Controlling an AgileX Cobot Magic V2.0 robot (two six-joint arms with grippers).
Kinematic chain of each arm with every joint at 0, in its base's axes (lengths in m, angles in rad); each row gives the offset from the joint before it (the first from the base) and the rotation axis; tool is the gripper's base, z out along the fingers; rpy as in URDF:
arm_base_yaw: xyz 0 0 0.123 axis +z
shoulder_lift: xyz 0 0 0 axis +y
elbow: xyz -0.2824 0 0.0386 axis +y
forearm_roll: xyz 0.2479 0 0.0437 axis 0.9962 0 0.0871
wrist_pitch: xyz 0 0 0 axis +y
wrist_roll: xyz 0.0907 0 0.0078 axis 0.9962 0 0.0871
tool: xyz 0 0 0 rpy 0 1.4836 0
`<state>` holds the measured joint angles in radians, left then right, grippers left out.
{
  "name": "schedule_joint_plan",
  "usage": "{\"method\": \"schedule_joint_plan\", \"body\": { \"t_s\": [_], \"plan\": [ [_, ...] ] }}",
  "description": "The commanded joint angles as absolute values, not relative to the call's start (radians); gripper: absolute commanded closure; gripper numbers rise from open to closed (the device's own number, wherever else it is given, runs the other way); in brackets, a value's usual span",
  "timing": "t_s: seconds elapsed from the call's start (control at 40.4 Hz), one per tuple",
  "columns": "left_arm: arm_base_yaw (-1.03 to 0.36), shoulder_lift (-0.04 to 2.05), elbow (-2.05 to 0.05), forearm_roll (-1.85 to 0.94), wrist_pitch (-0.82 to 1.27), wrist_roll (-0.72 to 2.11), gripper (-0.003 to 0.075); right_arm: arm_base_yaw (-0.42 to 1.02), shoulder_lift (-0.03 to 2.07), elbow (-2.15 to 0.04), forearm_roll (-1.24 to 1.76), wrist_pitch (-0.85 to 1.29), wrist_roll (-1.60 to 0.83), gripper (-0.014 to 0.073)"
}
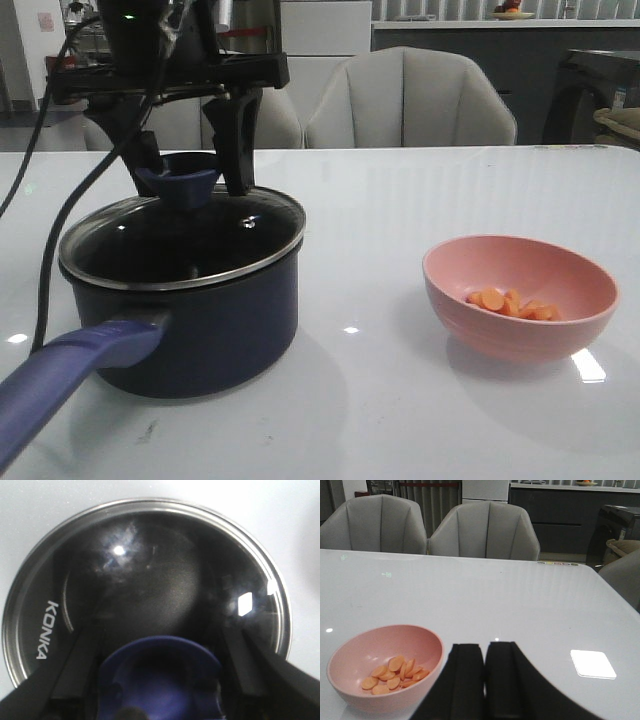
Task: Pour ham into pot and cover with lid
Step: 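Lift the glass lid off the saucepan with the left gripper and set it aside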
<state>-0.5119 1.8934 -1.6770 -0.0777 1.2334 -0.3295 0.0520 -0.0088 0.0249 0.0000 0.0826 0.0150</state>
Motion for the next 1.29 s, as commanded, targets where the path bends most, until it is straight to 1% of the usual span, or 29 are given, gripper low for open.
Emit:
{"method": "schedule_joint_plan", "body": {
  "t_s": [0.0,0.322,0.545,0.842,1.09,1.263],
  "plan": [
    [-0.5,1.807,-1.706,-0.092,1.288,-0.328,0.0367,0.048,-0.03,0.037,-0.008,0.0,0.016,0.0431],
    [-0.493,1.789,-1.754,-0.096,1.288,-0.302,0.0367,0.048,-0.03,0.037,-0.008,0.0,0.016,0.0431],
    [-0.416,1.776,-1.759,-0.096,1.288,-0.269,0.0367,0.048,-0.03,0.037,-0.008,0.0,0.016,0.0431],
    [-0.23,1.73,-1.736,-0.093,1.288,-0.188,0.0367,0.048,-0.03,0.037,-0.008,0.0,0.016,0.0431],
    [-0.035,1.708,-1.61,-0.093,1.282,-0.079,0.0367,0.048,-0.03,0.037,-0.008,0.0,0.016,0.0431],
    [0.051,1.708,-1.51,-0.095,1.213,-0.041,0.0367,0.048,-0.03,0.037,-0.008,0.0,0.016,0.0431]
  ]
}}
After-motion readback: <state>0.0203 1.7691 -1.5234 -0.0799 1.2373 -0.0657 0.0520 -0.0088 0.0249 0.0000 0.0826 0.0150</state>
